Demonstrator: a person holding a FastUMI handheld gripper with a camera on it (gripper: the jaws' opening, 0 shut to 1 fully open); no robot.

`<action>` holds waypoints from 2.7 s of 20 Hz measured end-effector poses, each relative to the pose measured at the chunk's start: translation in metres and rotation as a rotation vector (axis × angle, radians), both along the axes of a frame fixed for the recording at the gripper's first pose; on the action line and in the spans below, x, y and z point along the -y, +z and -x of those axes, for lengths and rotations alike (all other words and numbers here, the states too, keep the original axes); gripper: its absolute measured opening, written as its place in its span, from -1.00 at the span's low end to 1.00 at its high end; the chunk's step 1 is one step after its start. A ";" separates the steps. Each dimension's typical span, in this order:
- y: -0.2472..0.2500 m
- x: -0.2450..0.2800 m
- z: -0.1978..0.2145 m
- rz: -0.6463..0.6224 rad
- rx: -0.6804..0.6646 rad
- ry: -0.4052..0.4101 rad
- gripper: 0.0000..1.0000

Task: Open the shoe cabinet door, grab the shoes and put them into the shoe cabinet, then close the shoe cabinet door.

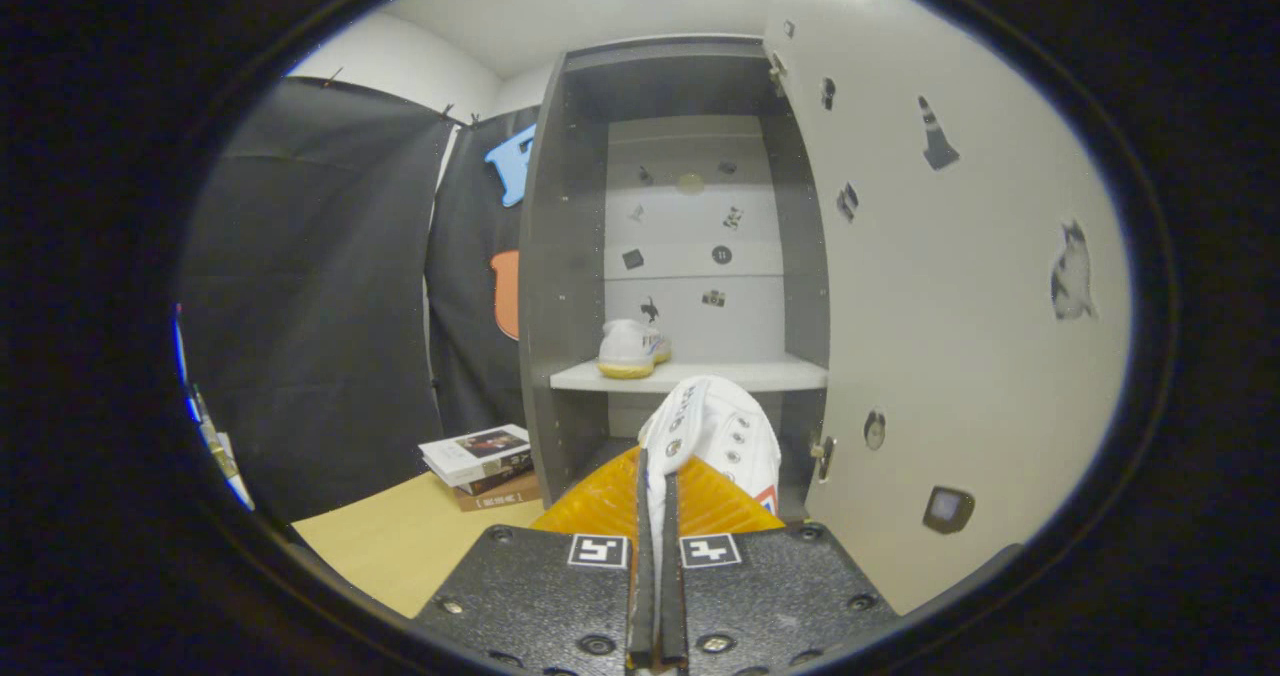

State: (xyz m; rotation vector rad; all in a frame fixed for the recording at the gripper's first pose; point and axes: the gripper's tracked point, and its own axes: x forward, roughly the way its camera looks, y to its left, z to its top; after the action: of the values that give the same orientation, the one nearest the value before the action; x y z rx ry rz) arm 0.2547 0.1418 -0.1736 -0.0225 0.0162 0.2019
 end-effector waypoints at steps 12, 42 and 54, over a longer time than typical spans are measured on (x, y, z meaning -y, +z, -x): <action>0.155 0.008 -0.068 0.033 0.043 -0.048 -0.88; 0.085 0.032 -0.311 0.298 -0.167 -0.188 -0.09; 0.085 0.014 -0.190 0.063 -0.166 -0.210 0.92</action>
State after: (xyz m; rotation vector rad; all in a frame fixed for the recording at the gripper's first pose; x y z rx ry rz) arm 0.4444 0.1279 -0.0883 -0.0667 0.1892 -0.0068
